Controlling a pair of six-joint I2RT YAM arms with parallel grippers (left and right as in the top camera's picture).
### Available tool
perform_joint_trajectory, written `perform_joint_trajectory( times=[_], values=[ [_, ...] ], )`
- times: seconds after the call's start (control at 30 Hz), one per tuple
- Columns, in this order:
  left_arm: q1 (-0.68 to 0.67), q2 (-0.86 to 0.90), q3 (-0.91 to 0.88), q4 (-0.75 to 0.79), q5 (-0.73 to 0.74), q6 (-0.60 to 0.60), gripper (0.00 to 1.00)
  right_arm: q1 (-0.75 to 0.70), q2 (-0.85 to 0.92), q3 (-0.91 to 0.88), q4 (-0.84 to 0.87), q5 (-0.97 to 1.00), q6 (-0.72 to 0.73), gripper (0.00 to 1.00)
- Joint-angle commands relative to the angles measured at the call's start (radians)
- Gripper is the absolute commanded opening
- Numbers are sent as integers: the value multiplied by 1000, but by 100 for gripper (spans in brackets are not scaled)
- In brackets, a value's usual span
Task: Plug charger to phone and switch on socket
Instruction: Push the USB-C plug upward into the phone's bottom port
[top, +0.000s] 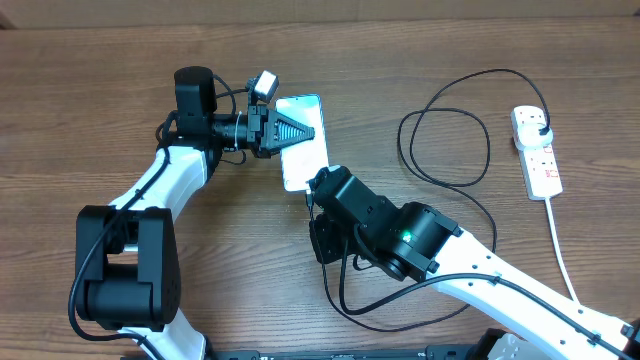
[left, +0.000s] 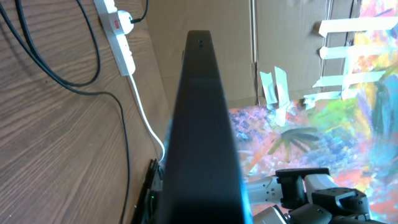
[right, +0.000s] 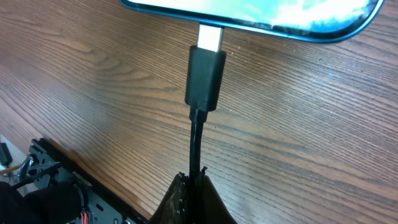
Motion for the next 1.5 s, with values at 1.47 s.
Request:
perform_joint_trajectory(
  times=[1.47],
  values=[
    [-6,2,18,2,40,-4,4,-9,4,8,5,-31,25,4]
  ],
)
